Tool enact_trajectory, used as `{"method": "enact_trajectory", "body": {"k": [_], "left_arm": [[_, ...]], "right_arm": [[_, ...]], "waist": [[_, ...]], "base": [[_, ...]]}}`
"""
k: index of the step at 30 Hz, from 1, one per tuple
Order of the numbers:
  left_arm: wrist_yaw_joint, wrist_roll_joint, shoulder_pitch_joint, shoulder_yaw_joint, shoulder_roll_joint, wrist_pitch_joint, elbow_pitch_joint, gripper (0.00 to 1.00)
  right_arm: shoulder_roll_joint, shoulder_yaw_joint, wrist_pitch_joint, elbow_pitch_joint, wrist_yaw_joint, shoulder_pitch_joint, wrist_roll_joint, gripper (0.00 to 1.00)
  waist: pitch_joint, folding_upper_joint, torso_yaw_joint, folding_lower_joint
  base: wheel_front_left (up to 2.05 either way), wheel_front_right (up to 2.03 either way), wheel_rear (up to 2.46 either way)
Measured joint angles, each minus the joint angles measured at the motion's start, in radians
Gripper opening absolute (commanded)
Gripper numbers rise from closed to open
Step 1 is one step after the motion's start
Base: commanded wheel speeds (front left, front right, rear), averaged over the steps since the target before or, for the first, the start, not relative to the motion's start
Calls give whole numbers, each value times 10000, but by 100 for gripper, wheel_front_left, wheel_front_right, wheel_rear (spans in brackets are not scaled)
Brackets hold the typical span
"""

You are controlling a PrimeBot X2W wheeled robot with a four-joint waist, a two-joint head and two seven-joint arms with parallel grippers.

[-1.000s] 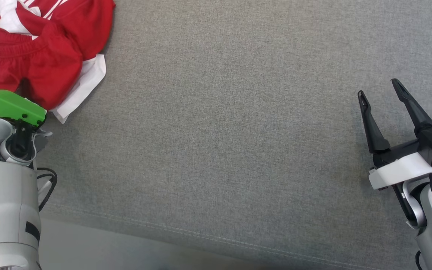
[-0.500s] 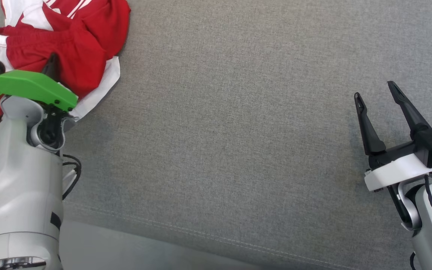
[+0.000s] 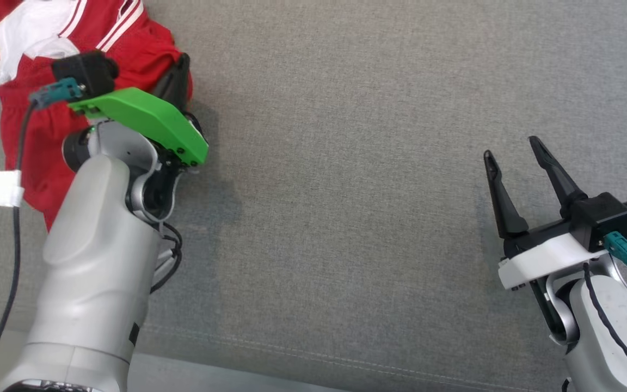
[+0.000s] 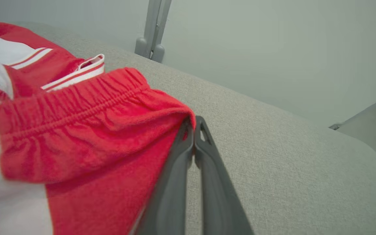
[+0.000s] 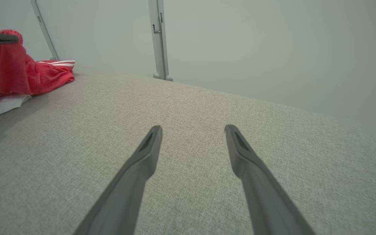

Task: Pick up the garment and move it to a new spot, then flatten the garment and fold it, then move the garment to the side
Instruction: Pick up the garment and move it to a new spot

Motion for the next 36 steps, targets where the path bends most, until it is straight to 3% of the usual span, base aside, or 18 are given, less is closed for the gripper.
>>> {"method": "enact_trajectory", "body": {"k": [9, 11, 24, 36], "left_arm": [[2, -334, 1441, -2015, 75, 313, -759, 0], [2, -825, 1745, -2610, 142, 447, -1022, 0], [2, -2050, 2502, -5986, 295, 842, -2964, 0], [19, -2171, 2668, -7380, 376, 1057, -3492, 0]], "right_arm": [[439, 169, -98, 232, -6, 0, 238, 100], [489, 157, -151, 230, -17, 0, 240, 100], [727, -311, -213, 111, -621, 430, 357, 100], [1032, -550, -215, -642, -884, 797, 487, 100]], "waist": [[-352, 0, -857, 0], [-407, 0, -1096, 0], [-570, 0, -2774, 0], [-554, 0, -4373, 0]], "base": [[0, 0, 0], [0, 0, 0], [0, 0, 0], [0, 0, 0]]}}
